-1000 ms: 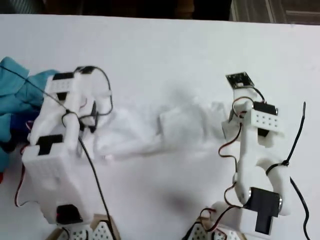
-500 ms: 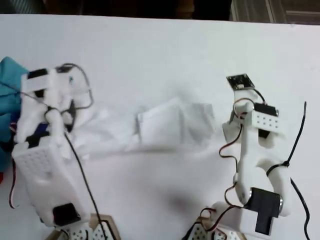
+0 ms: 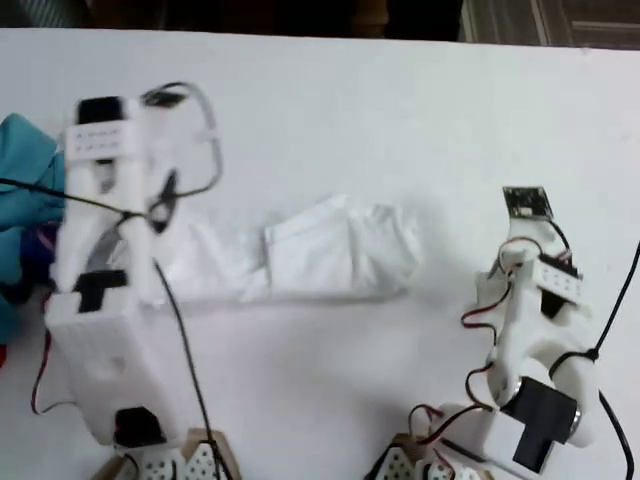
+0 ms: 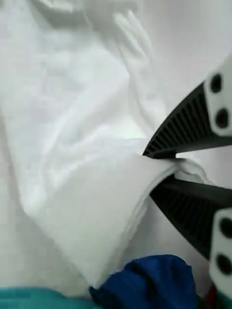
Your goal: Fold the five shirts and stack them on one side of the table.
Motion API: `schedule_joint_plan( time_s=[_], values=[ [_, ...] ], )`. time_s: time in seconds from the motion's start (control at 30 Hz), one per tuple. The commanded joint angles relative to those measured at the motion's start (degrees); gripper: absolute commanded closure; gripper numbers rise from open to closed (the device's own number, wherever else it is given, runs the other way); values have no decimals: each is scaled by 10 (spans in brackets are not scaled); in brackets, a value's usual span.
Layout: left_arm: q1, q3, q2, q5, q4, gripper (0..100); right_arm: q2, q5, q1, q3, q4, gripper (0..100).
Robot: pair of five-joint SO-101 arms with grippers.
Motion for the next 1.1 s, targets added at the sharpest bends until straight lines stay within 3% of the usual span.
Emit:
schedule_joint_plan(
  time_s=[0.0,0.27,0.57,1.07],
  values=[
    [85,-22,-55,6,12,975,-23,-2,19,28,-60,872],
    [244,-27,-78,69,4,975,-22,-3,15,37,-75,872],
    [378,-27,-84,113,-66,975,-22,-3,15,38,-75,872],
    [476,-22,-80,154,-171,975,-21,-3,15,39,-75,872]
  ],
)
